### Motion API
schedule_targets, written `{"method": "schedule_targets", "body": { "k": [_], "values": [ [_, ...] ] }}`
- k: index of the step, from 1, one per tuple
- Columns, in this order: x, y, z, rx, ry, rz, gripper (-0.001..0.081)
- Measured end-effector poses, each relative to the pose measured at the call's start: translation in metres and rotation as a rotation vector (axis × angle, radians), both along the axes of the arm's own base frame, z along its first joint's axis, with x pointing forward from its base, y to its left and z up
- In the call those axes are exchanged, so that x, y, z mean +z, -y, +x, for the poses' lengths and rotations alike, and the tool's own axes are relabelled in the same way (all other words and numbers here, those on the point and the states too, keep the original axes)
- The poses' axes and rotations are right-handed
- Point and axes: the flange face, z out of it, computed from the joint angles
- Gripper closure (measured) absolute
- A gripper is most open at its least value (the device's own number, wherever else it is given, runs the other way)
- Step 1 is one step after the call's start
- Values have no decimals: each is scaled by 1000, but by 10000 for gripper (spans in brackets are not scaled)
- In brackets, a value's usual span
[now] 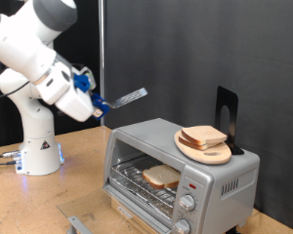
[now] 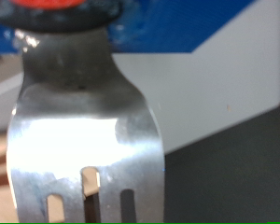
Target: Make a piece of toast with the oven
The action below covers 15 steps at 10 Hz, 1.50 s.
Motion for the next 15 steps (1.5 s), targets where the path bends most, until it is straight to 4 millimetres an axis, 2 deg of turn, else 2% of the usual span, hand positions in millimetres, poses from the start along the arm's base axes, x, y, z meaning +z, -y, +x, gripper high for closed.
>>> {"method": "schedule_targets", "body": {
  "k": [4,7,9,11,15],
  "values": [
    [19,-68,5,81,23,-45,320],
    [22,-120,3,106,3,-103,320],
    [10,-152,-1,97,-12,-153,320],
    [-9,-172,-7,99,-28,-190,320],
    [-44,-187,-21,88,-50,-224,320]
  ]
}}
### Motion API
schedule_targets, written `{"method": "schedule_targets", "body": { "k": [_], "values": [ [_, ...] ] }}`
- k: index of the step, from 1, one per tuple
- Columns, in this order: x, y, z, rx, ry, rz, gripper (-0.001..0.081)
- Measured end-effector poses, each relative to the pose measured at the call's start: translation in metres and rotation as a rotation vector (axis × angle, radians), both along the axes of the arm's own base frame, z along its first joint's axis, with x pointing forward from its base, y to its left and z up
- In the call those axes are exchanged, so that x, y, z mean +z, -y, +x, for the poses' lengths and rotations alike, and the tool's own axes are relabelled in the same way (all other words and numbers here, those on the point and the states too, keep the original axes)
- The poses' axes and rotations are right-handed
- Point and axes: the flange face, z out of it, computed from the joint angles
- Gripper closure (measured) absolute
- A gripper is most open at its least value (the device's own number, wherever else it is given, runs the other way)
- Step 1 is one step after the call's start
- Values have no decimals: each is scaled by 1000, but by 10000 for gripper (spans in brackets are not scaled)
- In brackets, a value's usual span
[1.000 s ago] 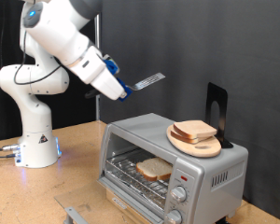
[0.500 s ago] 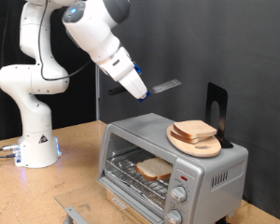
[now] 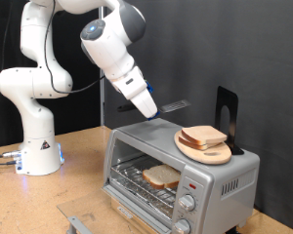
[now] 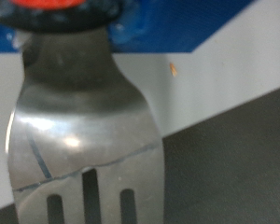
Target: Make a piece of toast with the oven
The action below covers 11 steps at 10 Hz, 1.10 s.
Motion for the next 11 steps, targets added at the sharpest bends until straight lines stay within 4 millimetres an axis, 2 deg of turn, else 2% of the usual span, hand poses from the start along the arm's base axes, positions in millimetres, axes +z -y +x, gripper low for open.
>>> {"method": "schedule_targets", "body": {
  "k": [3,4,5,6,7,11],
  "values": [
    [-17,-3,-7,-25,-1,-14,320],
    [-20,-3,-8,-30,-2,-14,285],
    [-22,-3,-9,-36,-1,-13,285],
    [-22,-4,-9,-40,0,-12,96],
    [-23,-4,-9,-45,0,-7,26],
    [-16,5,-11,-30,11,61,1]
  ]
}}
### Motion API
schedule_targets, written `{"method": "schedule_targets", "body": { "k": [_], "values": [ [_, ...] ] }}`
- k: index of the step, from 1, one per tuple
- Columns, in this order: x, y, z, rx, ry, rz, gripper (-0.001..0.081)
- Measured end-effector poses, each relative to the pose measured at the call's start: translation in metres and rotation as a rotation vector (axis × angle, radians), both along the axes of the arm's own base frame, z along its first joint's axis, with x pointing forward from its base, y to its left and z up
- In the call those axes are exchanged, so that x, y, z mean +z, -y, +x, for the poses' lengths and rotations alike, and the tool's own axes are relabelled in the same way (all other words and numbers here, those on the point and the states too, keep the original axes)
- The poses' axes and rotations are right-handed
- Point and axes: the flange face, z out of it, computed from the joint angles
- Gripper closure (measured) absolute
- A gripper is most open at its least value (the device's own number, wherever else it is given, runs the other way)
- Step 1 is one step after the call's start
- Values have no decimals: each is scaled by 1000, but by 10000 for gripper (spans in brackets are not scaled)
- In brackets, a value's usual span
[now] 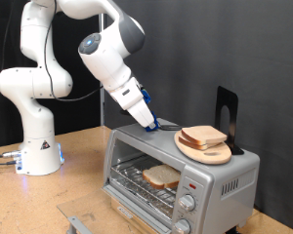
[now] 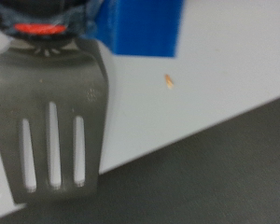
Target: Make a piece of toast with the oven
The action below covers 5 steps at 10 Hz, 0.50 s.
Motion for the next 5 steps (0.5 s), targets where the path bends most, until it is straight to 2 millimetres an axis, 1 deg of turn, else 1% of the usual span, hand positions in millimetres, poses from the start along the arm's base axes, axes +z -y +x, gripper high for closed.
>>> {"method": "schedule_targets", "body": {
  "k": [3,4,5],
  "values": [
    [31,21,-2,-37,45,79,1],
    [40,25,-5,-38,54,90,1],
    [38,24,-5,-35,50,88,1]
  ]
}}
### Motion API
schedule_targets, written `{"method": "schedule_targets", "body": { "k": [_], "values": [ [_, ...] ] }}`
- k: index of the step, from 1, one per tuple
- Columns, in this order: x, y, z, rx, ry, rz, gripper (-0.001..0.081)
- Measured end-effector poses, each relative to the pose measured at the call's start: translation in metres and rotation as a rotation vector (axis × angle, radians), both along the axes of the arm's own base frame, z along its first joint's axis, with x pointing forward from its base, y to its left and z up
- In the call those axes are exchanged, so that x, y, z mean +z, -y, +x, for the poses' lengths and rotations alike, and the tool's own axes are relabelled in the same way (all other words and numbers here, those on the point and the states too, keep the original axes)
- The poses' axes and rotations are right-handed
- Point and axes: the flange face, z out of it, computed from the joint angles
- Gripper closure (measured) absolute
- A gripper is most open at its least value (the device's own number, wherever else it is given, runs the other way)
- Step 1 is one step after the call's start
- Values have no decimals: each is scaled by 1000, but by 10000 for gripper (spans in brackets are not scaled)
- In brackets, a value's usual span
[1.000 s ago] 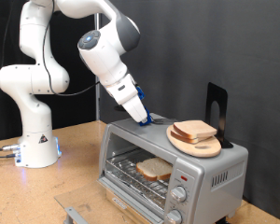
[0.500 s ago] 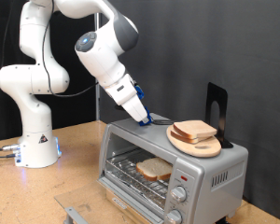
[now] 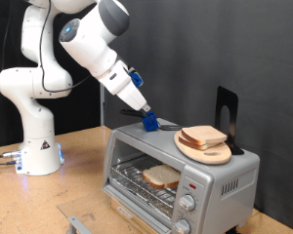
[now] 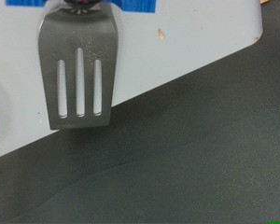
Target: Make a piece of toast with the oven
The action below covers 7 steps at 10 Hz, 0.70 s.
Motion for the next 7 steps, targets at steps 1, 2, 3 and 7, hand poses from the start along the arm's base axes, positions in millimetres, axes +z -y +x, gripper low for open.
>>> {"method": "schedule_targets", "body": {
  "k": [1,2,3,7],
  "values": [
    [1,1,1,-25,-1,40,1],
    [4,8,4,-70,-5,120,1],
    [8,24,9,-135,-5,217,1],
    [1,87,21,-227,-51,308,1]
  ]
}}
